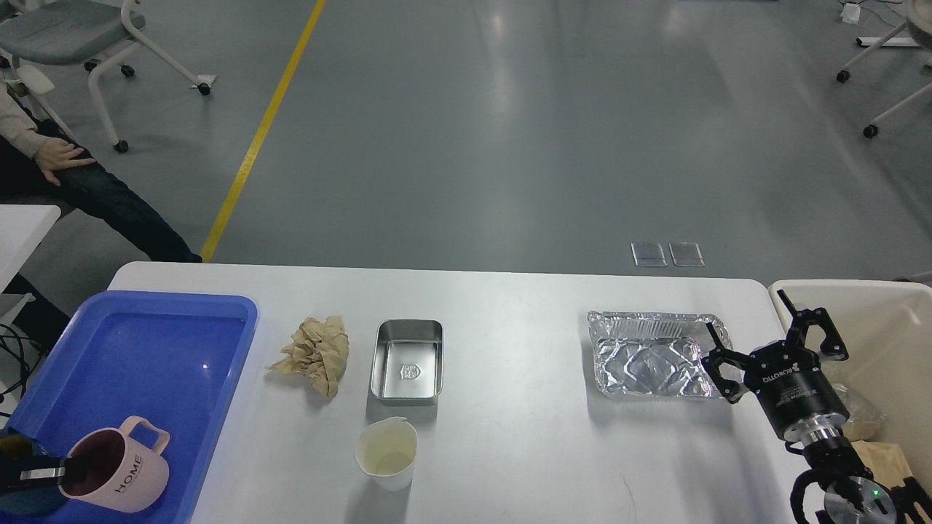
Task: Tidy desktop
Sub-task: 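Lift the pink mug and set it down in the blue tray, then reach the left gripper to the small steel box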
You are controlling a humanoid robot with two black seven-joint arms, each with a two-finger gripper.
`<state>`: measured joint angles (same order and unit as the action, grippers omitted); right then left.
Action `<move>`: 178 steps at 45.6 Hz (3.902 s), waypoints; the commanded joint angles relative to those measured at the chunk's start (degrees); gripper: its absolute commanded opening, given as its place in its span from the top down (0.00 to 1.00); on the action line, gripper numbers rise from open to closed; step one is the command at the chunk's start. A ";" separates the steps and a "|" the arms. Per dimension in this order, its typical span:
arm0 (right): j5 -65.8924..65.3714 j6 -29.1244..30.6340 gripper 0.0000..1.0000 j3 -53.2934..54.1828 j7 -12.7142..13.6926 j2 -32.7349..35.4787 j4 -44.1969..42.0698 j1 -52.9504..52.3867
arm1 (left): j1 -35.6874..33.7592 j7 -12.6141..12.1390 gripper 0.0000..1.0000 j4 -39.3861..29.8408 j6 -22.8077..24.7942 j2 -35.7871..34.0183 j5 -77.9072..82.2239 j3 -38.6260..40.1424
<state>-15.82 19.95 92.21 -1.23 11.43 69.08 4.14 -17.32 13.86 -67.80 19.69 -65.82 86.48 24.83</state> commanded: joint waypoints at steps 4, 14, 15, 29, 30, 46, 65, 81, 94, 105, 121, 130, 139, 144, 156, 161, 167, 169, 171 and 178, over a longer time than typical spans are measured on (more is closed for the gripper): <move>0.08 0.00 0.00 -0.02 0.00 0.00 0.00 -0.01 | 0.00 -0.15 0.88 0.04 -0.89 0.87 -0.09 -0.05; 0.00 0.00 0.00 -0.02 0.00 0.00 0.09 -0.01 | -0.35 0.55 0.22 -0.49 -0.80 1.05 -1.05 0.74; 0.08 -0.09 0.00 -0.02 0.00 0.00 0.09 -0.01 | -0.35 0.64 0.19 -0.66 -0.62 0.79 -1.14 0.92; 0.09 -0.09 0.00 -0.19 0.00 0.00 0.27 -0.54 | -4.04 2.05 0.12 -6.98 0.08 -6.33 -4.57 1.45; 0.00 -0.09 0.00 -0.28 0.00 0.00 0.27 -0.71 | -4.56 2.22 0.12 -8.12 0.08 -7.21 -4.57 1.45; 0.09 -0.09 0.00 -0.28 0.08 0.00 0.27 -0.62 | -9.05 1.79 0.12 -22.63 -8.09 -11.61 -8.87 4.00; 0.00 -0.18 0.00 -0.19 0.08 0.00 0.18 -0.54 | -6.41 1.61 0.12 -30.90 -16.27 -11.35 -8.96 3.82; 0.00 -0.35 0.00 -0.28 0.08 0.00 0.09 -0.62 | -6.15 1.70 0.12 -31.16 -16.00 -10.91 -9.23 3.73; 0.09 -0.35 0.00 -0.19 0.08 0.18 0.09 -0.62 | -6.24 1.52 0.12 -29.49 -12.75 -10.29 -10.02 3.82; 0.08 -0.44 0.00 -0.28 0.08 0.09 0.09 -0.71 | -6.59 1.52 0.12 -20.11 -11.26 -3.54 -12.22 3.73; 0.00 -0.53 0.00 -0.28 0.08 0.00 0.09 -0.45 | -11.51 0.12 0.12 -9.46 -7.21 12.90 -11.95 3.03; 0.00 -0.53 0.00 -0.28 0.08 0.00 0.09 -0.36 | -19.59 -0.67 0.12 1.61 -6.16 22.22 -11.77 -4.87; 0.00 -0.53 0.00 -0.28 0.08 0.00 0.18 0.08 | -24.08 -0.32 0.12 10.32 -6.34 29.87 -12.13 -9.27; 0.00 -0.53 0.00 -0.28 0.08 0.00 0.09 -0.01 | -25.31 -0.41 0.13 12.08 -6.25 34.26 -12.13 -9.98; 0.00 -0.53 0.00 -0.28 0.08 0.00 0.09 0.08 | -28.83 -0.59 0.15 16.12 -6.25 39.19 -12.21 -15.60; 0.00 -0.53 0.00 -0.28 0.08 0.00 0.09 0.08 | -29.00 -0.50 0.20 17.79 -6.69 41.82 -12.13 -19.11; 0.00 -0.44 0.00 -0.37 0.08 0.00 0.09 0.34 | -29.27 -0.32 0.24 19.90 -6.77 42.27 -12.21 -20.09; 0.00 -0.44 0.00 -0.63 0.08 0.00 0.09 0.34 | -29.27 -0.24 0.25 20.08 -6.86 42.27 -12.13 -20.00; 0.00 -0.44 0.00 -1.07 0.08 0.00 0.09 0.25 | -29.27 -0.24 0.27 20.08 -6.95 42.53 -12.21 -20.00; 0.00 -0.44 0.00 -1.25 0.08 0.00 0.09 0.25 | -29.27 -0.24 0.30 21.74 -7.04 44.46 -12.21 -20.35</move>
<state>-15.81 19.52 91.07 -1.15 11.42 69.17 4.42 -46.57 13.63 -47.41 12.68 -22.45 74.29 4.66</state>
